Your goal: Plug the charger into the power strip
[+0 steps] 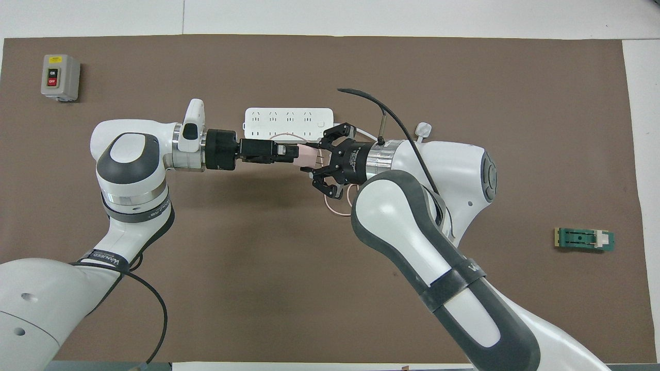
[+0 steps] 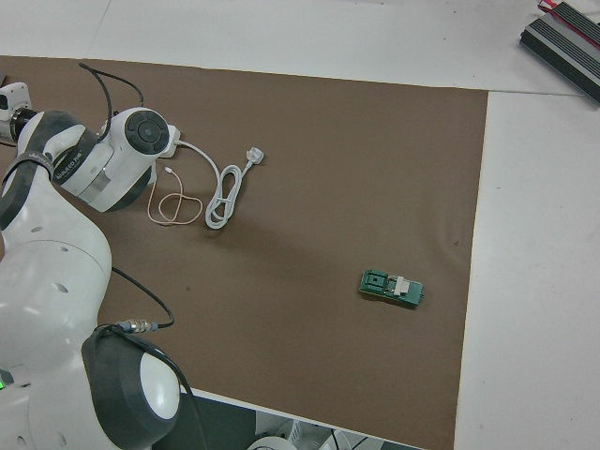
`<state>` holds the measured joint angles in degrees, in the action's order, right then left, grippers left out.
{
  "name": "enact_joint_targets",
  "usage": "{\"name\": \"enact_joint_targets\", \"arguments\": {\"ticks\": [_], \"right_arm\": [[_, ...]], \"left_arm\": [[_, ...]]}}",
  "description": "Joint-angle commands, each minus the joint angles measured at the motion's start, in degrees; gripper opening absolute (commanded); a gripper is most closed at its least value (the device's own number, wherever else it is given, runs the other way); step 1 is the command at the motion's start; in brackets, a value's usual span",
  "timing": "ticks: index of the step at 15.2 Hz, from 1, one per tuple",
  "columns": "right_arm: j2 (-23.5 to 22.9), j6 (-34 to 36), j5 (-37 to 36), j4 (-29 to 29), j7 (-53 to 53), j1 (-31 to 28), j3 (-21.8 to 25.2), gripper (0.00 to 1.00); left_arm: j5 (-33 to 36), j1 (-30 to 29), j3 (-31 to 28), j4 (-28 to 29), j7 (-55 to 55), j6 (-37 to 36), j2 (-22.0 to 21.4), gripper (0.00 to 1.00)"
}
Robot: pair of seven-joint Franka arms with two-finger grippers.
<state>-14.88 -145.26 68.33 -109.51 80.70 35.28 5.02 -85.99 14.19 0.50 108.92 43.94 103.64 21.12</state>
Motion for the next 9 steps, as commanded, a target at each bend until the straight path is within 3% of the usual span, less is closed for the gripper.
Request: {"name": "enact_joint_targets", "arguments": {"ticks": [1,9], "right_arm": [[1.2,-1.6,1.1,-1.2,-0.1,0.4,0.0,0.01],[1.2,-1.5,1.1,-1.2,-0.1,0.3,0.0,0.01]], "left_arm": [[1.2,-0.4,-0.1,-1.5,0.0,-1.4,0.8,1.00],[1.0,-0.4,-0.1,-3.7,0.4,-2.5,2.8,1.00]]}}
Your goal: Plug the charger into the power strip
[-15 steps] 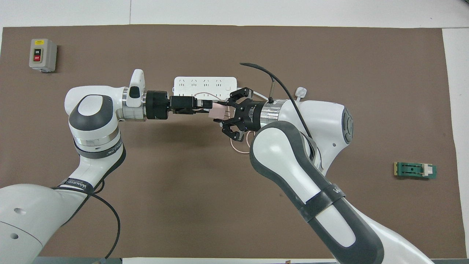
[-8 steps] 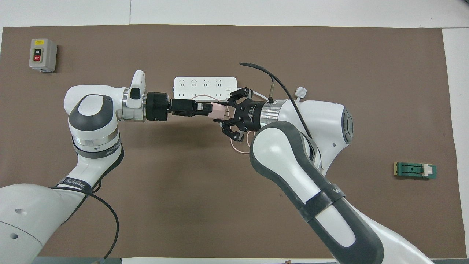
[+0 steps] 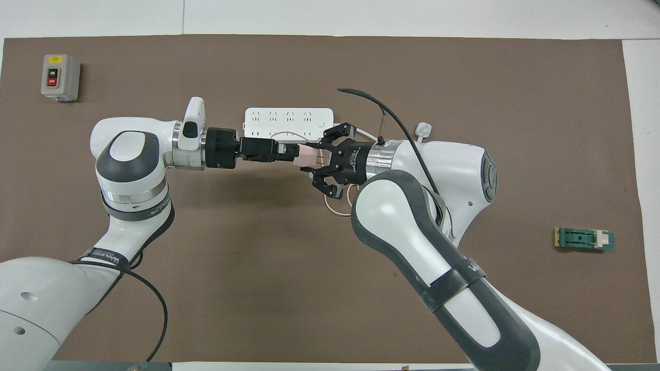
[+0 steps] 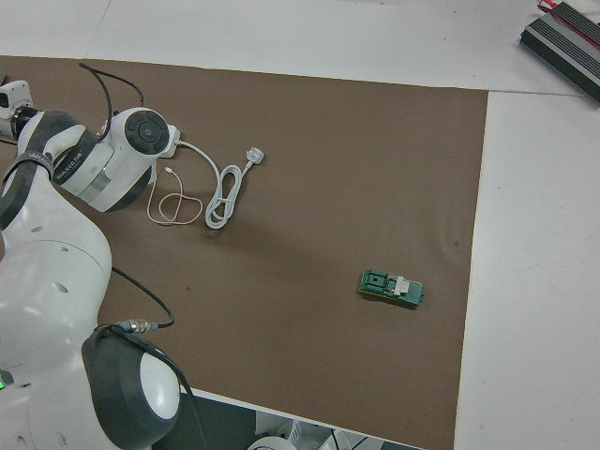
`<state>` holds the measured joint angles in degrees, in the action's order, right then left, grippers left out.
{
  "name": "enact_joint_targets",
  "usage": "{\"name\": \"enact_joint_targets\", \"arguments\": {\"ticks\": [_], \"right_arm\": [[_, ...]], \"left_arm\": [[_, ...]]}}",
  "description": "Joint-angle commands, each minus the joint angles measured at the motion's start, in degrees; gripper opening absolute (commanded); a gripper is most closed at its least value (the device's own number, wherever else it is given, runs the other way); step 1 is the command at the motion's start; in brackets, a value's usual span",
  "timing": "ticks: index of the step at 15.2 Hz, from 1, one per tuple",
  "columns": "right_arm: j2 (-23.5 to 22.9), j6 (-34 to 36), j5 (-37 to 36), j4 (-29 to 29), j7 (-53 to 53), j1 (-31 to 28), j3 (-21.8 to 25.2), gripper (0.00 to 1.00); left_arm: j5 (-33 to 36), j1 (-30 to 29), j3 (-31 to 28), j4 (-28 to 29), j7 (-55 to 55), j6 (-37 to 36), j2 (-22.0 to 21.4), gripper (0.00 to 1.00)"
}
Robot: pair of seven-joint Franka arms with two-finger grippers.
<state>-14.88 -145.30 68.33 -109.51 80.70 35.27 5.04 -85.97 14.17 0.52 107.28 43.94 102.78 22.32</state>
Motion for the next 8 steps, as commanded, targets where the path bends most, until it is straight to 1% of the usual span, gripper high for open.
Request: {"name": "enact_joint_targets", "arguments": {"ticks": [1,3,5,6,8], "right_arm": [[1.2,-1.5,1.1,-1.2,-0.1,0.3,0.0,0.01],[1.2,-1.5,1.2,-1.2,-0.1,0.3,0.0,0.02],[1.1,-1.6,1.2,-1.2,-0.1,0.3,0.0,0.02],[1.1,-1.6,1.2,-1.2,0.0,0.3,0.0,0.02],[1.2,-1.7,1.2,-1.1,0.1,0.4,0.0,0.01]], "left_arm": [[1.1,-0.4,-0.1,-2.0,0.4,-1.7,1.7,1.00],[1.1,-0.4,-0.1,-2.1,0.4,-1.7,1.7,1.00],[1.0,-0.4,-0.1,-2.1,0.5,-1.7,1.7,0.89],[1.0,-0.4,-0.1,-2.0,0.5,-1.7,1.7,0.80],[1.0,-0.4,-0.1,-2.1,0.6,-2.1,1.7,0.70]]}}
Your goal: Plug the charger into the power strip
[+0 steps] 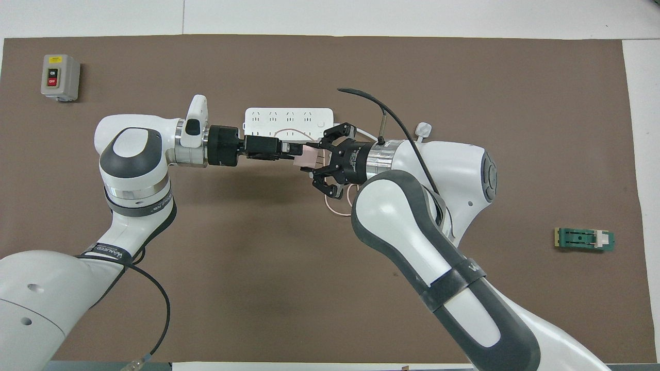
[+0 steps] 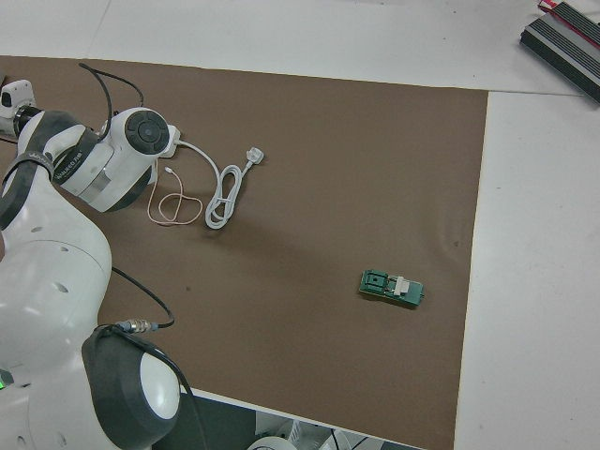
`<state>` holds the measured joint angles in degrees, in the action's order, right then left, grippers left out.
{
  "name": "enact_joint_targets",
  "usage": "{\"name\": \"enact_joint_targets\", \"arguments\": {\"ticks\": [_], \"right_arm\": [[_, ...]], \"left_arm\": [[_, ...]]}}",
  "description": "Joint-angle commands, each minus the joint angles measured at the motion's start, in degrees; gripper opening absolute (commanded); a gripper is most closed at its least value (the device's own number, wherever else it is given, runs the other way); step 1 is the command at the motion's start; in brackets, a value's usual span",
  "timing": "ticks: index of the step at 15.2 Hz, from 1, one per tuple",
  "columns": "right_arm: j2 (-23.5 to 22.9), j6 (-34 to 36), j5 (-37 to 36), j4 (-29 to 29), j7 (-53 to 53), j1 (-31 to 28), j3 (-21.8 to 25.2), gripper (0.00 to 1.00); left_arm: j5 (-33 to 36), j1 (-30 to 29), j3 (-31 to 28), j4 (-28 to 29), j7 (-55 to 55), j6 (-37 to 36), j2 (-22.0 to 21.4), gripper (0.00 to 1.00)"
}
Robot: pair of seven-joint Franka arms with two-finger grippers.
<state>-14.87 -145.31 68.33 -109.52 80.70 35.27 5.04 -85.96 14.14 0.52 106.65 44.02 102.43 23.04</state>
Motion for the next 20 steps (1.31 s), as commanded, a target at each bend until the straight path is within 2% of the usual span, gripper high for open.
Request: {"name": "enact_joint_targets", "arguments": {"ticks": [1,2,4,5,6,10,11,12,13,14,20], "right_arm": [[1.2,-1.6,1.2,-1.2,0.1,0.4,0.0,0.02],[1.1,-1.6,1.2,-1.1,0.1,0.5,0.0,0.02],[1.2,-1.6,1.2,-1.2,0.1,0.4,0.0,0.02],[1.1,-1.6,1.2,-1.1,0.2,0.4,0.0,0.02],[1.1,-1.6,1.2,-1.2,0.2,0.4,0.0,0.01],[1.1,-1.6,1.2,-1.1,0.2,0.3,0.0,0.02],[1.1,-1.6,1.1,-1.1,0.2,0.3,0.0,0.07],[1.1,-1.6,1.2,-1.0,0.2,0.3,0.0,0.31],[1.0,-1.6,1.1,-0.8,0.3,0.4,0.0,0.67],[1.0,-1.6,1.1,-0.6,0.3,0.4,0.0,0.99],[0.9,-1.3,0.3,0.4,0.3,-0.2,0.1,1.00]], "left_arm": [[1.0,-0.3,-0.1,-1.4,0.5,-2.4,1.0,0.59],[1.0,-0.4,-0.1,-1.4,0.6,-2.8,1.0,0.49],[1.0,-0.4,-0.1,-1.4,1.8,-3.0,1.2,0.18],[0.8,-0.4,-0.1,-1.4,3.3,-3.0,1.9,0.06],[0.7,-0.5,-0.1,-1.4,4.6,-3.4,2.5,0.00],[0.7,-1.1,-0.1,-1.4,5.4,-4.2,3.0,0.00],[0.7,-1.1,-0.1,-1.3,5.2,-4.2,3.0,0.00],[0.7,-1.1,-0.1,-1.3,4.8,-4.3,2.9,0.00],[0.6,-1.1,-0.1,-1.3,4.8,-4.7,2.9,0.00],[0.6,-1.1,-0.1,-1.4,4.6,-4.8,2.9,0.00],[0.8,-1.2,-0.7,-1.6,0.9,-4.4,1.2,0.00]]}}
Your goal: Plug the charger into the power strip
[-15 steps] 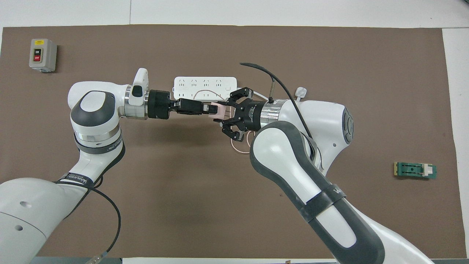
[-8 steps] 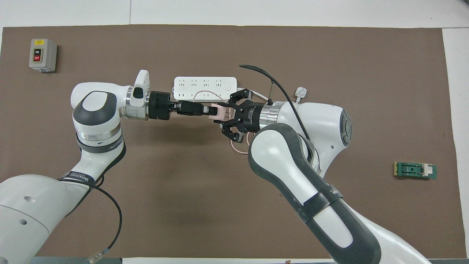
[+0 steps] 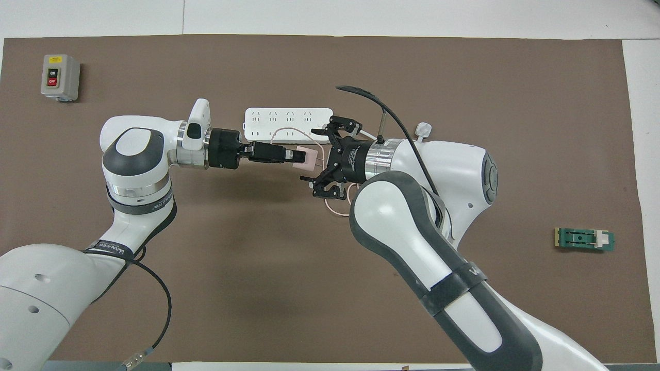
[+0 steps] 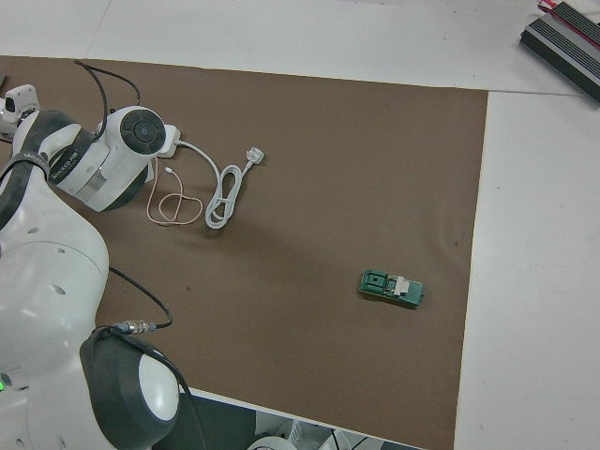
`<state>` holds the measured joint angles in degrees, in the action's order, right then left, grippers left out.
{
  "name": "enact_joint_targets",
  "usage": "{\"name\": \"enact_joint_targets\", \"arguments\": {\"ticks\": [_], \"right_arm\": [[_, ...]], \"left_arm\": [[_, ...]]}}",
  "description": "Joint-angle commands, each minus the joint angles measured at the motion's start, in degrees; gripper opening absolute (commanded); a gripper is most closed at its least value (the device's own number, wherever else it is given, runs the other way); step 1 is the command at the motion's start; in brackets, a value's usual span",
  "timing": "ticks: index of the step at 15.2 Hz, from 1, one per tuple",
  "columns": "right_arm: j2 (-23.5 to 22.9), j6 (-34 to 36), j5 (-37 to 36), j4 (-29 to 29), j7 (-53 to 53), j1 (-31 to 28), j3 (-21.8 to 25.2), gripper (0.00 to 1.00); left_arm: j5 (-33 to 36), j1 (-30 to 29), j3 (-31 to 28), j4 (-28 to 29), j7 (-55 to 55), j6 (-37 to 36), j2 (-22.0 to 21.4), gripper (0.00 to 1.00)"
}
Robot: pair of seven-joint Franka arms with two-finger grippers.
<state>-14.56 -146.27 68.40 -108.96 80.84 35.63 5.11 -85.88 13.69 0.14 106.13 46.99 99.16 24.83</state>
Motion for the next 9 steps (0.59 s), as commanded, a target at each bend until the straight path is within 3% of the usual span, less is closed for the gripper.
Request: {"name": "enact_joint_targets", "arguments": {"ticks": [1,5,9], "right_arm": [[0.7,-0.2,0.2,0.1,0.0,-1.0,0.2,1.00],[1.6,-0.1,-2.3,0.5,-0.4,-2.4,0.5,1.00],[2.2,0.0,-6.2,0.7,-0.7,-4.5,0.6,1.00]], "left_arm": [[1.1,-0.9,-0.5,-1.5,-3.4,-1.1,-0.9,0.00],[6.0,-1.0,-2.5,-2.3,-12.7,0.0,-4.5,0.00],[14.0,-1.0,-6.5,-6.6,-23.6,-0.9,-6.0,0.00]]}}
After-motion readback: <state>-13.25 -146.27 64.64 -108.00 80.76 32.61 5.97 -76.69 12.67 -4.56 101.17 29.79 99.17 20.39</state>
